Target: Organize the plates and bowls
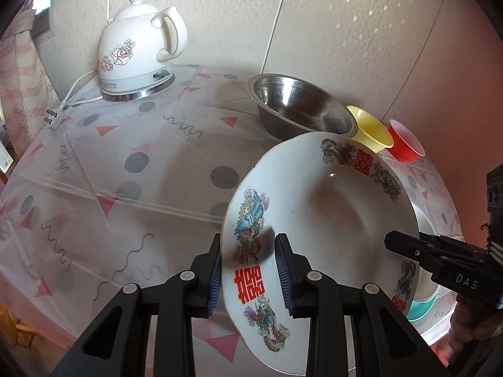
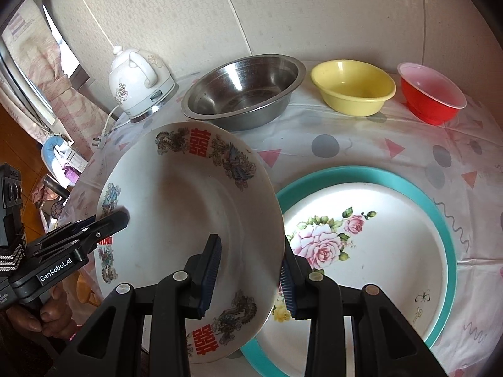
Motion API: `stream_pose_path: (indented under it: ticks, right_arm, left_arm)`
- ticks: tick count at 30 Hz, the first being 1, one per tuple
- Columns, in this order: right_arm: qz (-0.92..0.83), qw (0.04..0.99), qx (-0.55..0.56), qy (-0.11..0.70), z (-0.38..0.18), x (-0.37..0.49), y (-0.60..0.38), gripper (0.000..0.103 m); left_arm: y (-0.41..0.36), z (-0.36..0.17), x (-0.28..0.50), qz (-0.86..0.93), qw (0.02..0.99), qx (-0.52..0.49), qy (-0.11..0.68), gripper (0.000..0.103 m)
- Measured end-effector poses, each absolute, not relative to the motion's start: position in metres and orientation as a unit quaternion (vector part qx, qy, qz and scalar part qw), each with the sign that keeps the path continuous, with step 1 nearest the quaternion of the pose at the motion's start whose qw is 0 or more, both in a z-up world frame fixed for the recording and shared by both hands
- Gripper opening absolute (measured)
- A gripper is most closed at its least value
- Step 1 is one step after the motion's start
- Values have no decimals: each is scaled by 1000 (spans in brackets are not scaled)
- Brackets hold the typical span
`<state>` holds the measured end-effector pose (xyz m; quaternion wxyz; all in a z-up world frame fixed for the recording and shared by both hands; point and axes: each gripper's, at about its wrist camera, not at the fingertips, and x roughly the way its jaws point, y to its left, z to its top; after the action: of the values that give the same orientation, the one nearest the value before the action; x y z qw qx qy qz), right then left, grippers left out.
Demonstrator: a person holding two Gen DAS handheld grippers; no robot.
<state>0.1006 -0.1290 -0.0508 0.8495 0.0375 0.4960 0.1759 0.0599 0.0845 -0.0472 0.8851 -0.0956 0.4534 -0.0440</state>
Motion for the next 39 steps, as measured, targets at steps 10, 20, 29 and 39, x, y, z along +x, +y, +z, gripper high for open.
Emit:
stream_pose_path:
  ticks: [10,20,29,39]
  right_arm:
    - [156,863,77,474,-32,86,-161,36]
    - [90,875,109,463,-22,68,-221,36]
    - [45,872,128,471,-38,65,-258,36]
    - [28,867,119,482,-55,67,-267,36]
  left_arm:
    - [54,-27,62,-75,893,-68,438,32]
    - [-9,-17,75,-134,890,-32,435,32]
    - [-51,-30,88,-161,881,-2,446,32]
    - [-67,-47,89,-150,881,36,447,32]
